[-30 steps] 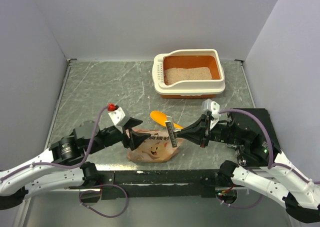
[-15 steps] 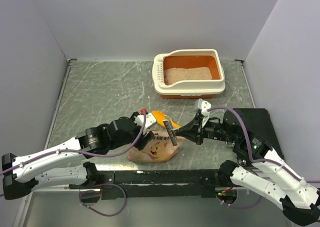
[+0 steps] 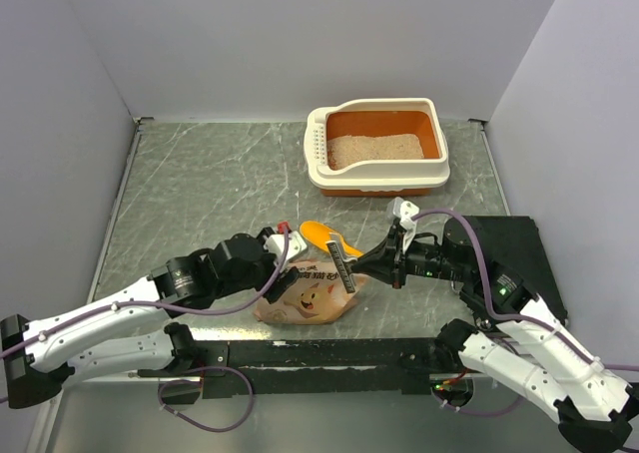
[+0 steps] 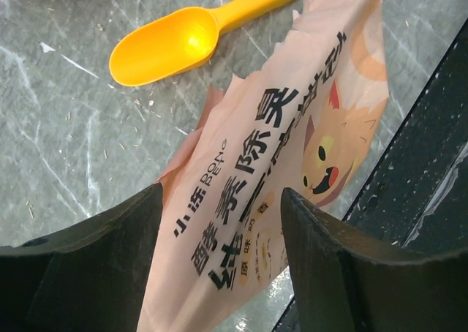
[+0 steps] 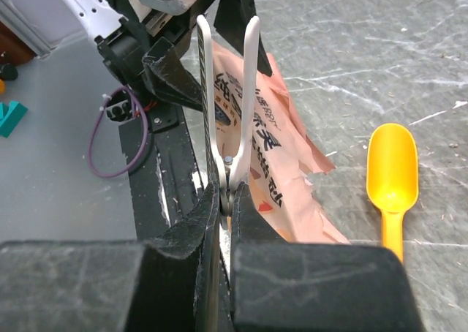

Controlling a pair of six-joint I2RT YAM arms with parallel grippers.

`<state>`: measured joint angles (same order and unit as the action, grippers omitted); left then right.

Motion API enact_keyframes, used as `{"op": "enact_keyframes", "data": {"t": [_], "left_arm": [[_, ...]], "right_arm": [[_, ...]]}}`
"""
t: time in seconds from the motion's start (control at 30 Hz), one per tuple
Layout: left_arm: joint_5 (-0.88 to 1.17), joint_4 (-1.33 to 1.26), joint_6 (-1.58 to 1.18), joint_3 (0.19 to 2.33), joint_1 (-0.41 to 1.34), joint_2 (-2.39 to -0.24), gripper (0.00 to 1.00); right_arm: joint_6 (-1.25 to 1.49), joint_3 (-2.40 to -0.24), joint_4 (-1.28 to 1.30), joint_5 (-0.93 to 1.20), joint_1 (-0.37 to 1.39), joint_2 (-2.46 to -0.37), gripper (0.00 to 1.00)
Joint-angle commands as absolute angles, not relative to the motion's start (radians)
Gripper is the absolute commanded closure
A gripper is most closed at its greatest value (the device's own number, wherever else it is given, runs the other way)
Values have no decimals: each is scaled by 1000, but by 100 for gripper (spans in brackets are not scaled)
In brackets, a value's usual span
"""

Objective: Fill the litter box with clean litter

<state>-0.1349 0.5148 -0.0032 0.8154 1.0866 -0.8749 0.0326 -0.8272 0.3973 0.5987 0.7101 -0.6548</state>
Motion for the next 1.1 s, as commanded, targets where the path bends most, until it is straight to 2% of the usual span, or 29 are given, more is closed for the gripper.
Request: {"op": "enact_keyframes", "data": {"t": [0.0, 0.13, 0.17, 0.23, 0.27, 0.33, 0.63, 0.83, 1.07], "left_arm": [[-88, 485, 34, 808, 1072, -914, 32], [-43, 470, 25, 795, 1042, -930, 42], [-32, 468, 25, 792, 1035, -931, 56], [-8, 469, 20, 792, 1026, -937, 74], [-8, 475, 17, 795, 1025, -939, 89], [-18, 482, 6, 795, 1023, -948, 99], [-37, 494, -52, 796, 1022, -947, 99], [-29, 460, -49, 767, 1022, -859, 99], [-12, 445, -43, 753, 1022, -811, 99]], "right_arm": [[43, -801, 313, 647, 693, -646, 100], [54, -790, 282, 656, 677, -660, 100], [57, -785, 270, 660, 673, -663, 100], [63, -779, 247, 672, 664, -675, 100], [63, -781, 227, 679, 654, -681, 100], [55, -788, 212, 699, 643, -702, 100], [-118, -772, 107, 798, 597, -772, 100], [-152, -727, -23, 903, 543, -810, 100], [-155, -759, -49, 1011, 531, -908, 100]]}}
